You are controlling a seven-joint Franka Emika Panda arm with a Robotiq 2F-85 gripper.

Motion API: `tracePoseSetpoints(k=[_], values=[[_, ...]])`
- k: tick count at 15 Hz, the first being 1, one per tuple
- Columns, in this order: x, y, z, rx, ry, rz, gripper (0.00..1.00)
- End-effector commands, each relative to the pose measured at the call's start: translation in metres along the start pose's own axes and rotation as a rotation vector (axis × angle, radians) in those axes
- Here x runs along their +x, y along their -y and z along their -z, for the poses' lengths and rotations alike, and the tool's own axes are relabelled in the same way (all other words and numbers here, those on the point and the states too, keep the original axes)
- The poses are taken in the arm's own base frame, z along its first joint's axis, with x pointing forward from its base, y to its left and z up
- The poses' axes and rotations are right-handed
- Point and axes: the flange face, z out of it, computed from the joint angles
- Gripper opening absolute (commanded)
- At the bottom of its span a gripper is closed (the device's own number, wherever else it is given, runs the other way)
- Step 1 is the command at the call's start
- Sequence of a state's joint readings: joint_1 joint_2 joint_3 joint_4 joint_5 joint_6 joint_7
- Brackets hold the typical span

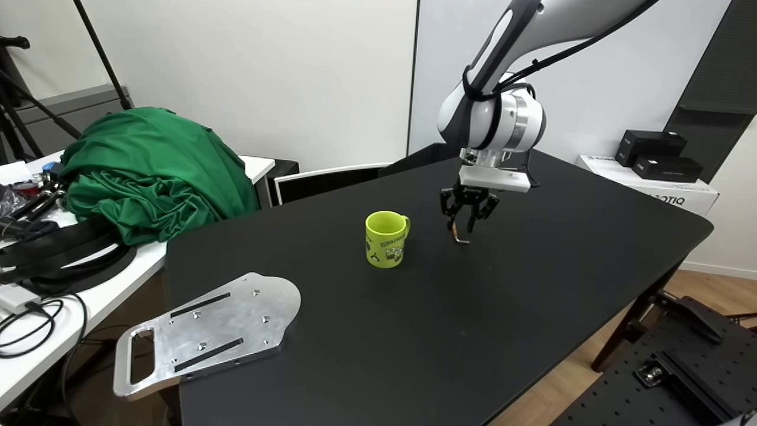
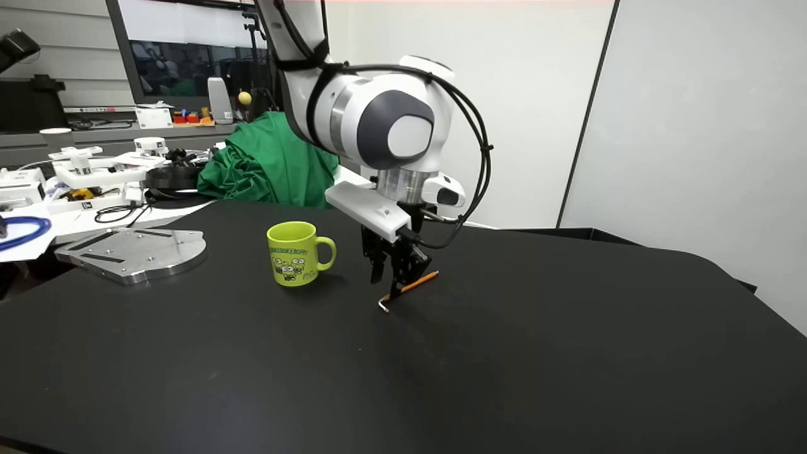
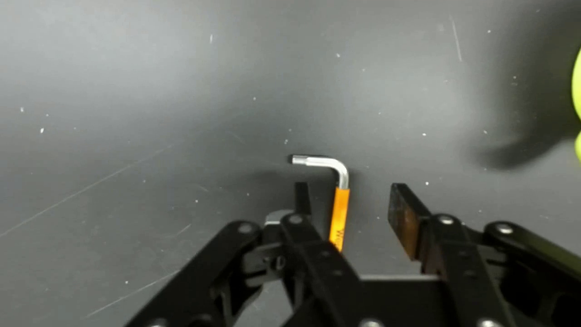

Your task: Remove the thing from the mug and put it on the table

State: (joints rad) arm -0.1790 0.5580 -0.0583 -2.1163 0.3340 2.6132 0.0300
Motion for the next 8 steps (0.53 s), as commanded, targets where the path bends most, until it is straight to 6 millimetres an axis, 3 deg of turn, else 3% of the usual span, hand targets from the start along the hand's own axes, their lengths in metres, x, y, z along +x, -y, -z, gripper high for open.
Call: tracePoseSetpoints(k=[1, 4, 5, 6, 8], values=[[0.002, 0.015, 0.034, 0.014, -0.003, -0.034, 0.81], [-0.004, 0.028, 0.062, 0.024, -0.015, -0.014, 0.99], [-0.009, 0.032, 0.069, 0.021, -0.008, 0.014, 1.00], [0.001, 0.026, 0.050, 0.028, -0.015, 0.014, 0.90], [-0.002, 0.033, 0.064, 0.031, -0.014, 0.033, 1.00]])
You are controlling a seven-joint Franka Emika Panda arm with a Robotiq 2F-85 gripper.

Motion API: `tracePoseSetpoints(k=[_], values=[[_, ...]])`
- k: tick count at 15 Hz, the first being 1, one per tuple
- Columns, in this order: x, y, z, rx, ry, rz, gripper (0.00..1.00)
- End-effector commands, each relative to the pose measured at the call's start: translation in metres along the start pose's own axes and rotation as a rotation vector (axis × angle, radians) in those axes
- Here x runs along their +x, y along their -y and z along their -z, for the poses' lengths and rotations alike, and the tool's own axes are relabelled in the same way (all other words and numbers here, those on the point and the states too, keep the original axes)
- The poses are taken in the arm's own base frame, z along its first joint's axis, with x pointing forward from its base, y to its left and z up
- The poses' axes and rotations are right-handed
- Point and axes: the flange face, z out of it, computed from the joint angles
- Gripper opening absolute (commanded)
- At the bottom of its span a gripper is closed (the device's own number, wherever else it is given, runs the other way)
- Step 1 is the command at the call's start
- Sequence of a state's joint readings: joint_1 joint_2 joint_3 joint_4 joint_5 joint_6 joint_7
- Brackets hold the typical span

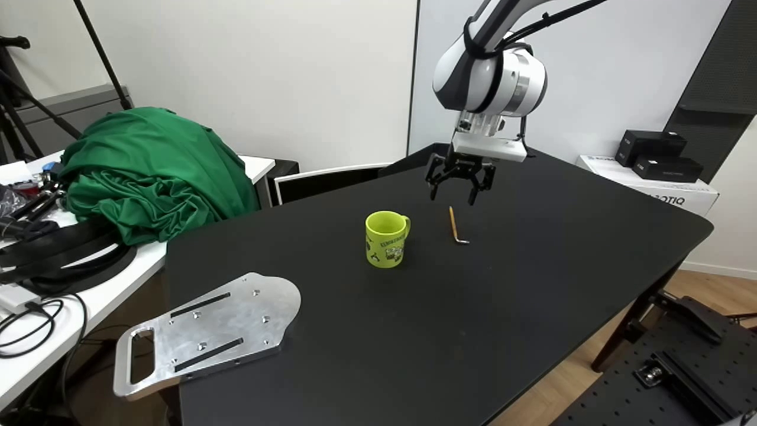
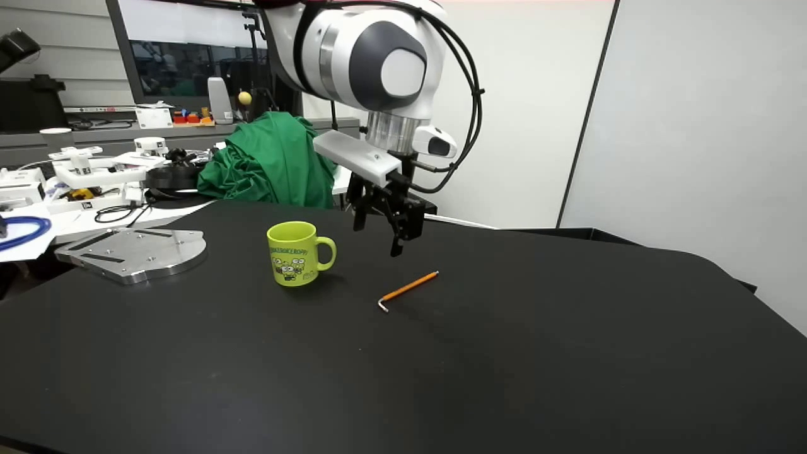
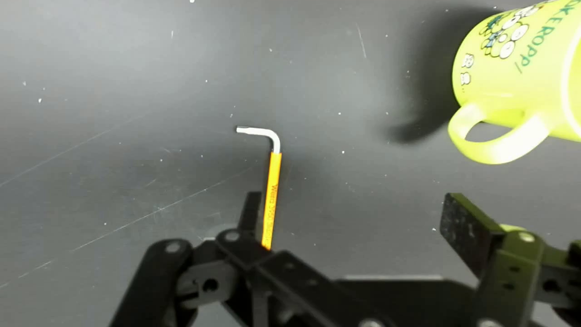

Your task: Remove the thing from the mug and put it on the table

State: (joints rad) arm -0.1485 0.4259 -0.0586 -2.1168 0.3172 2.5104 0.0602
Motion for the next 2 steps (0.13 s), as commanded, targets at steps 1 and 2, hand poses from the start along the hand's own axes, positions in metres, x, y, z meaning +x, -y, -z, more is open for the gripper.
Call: tracePoseSetpoints(k=[1, 2], values=[[-0.0009, 0.0013, 0.0026, 0.000, 0.000, 0.002, 1.00], [-0.0016, 0.0011, 0.0029, 0.000, 0.001, 0.003, 1.00]])
